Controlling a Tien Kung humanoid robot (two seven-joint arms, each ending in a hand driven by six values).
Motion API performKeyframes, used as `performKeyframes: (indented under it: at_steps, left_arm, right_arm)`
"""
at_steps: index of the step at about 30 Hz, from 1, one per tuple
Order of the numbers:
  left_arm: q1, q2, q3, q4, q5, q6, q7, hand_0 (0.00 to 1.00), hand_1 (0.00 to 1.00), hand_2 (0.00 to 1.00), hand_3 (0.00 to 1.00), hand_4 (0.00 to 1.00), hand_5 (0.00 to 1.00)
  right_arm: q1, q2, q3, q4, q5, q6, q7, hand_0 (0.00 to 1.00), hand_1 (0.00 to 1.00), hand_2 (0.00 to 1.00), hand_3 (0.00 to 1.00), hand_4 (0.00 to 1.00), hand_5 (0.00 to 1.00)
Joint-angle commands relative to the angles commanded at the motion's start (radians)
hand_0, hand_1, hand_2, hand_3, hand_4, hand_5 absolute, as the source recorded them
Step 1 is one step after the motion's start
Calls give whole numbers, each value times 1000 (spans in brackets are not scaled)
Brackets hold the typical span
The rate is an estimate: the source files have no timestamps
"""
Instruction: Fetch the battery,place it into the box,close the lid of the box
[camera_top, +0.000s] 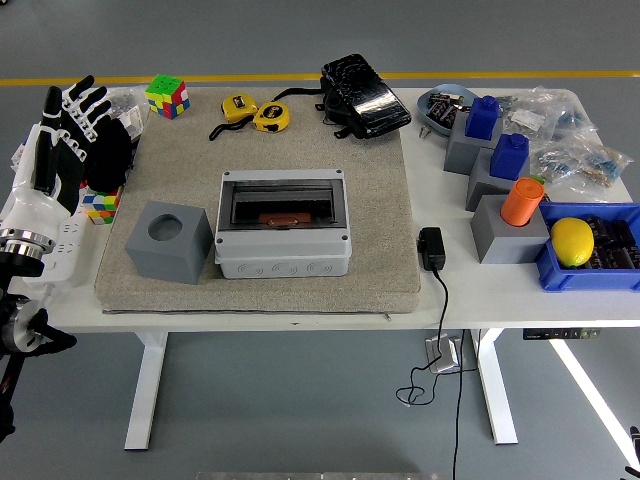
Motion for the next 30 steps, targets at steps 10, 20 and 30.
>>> performKeyframes:
  at_steps: [10,20,30]
  left_arm:
    - [3,-1,5,7,-2,-1,-13,909,927,900,900,998,998]
    - [-1,-3,0,9,-4,-5,-8,912,927,902,897,998,998]
    - [2,-3,-5,10,-4,-3,-9,915,932,902,897,998,998]
  right_arm:
    - [-2,0,7,0,-3,1,-1,818,806,769,790,998,998]
    - [3,0,0,0,5,1,3,818,806,769,790,998,998]
    - [1,-2,0,0,-1,4,3,817,806,769,790,998,998]
